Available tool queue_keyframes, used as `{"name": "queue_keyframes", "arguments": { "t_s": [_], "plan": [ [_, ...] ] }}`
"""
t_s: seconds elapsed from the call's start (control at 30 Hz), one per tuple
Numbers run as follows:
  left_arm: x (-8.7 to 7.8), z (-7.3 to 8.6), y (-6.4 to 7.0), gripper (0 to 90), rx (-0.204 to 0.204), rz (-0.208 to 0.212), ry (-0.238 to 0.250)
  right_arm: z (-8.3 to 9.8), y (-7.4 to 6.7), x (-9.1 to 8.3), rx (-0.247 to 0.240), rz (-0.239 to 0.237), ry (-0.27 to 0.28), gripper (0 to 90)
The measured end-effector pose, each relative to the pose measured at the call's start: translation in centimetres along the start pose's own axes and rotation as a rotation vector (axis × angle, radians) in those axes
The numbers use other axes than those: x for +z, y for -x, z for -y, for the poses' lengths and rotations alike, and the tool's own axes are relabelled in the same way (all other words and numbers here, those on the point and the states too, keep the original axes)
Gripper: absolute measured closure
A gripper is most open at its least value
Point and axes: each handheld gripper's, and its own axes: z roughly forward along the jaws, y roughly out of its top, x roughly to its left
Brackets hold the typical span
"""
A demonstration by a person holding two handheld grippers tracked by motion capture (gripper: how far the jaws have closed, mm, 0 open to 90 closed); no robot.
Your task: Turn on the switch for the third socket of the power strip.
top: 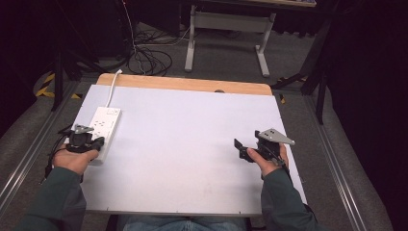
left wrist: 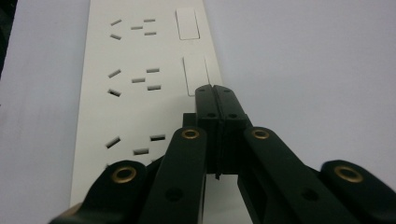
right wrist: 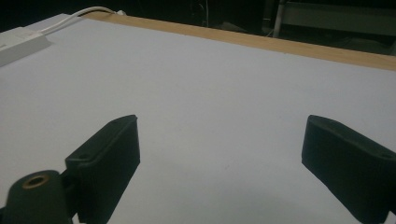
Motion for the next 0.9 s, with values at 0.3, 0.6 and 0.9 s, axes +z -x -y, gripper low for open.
{"name": "queue_keyframes", "arguments": {
  "t_s": [0.3,0.6,0.9],
  "plan": [
    [0.02,0.03,0.15,90.0,0.019,-0.013,-0.001,0.0,-0.01,-0.01,0.0,-0.001,0.0,11.9],
    [0.19,0.08,0.28,90.0,0.023,-0.016,-0.009,0.0,-0.02,0.01,-0.002,-0.001,-0.001,11.9],
    [0.21,0.07,0.36,90.0,0.028,-0.017,-0.011,0.0,0.03,-0.12,-0.002,0.001,0.003,11.9]
  ]
}}
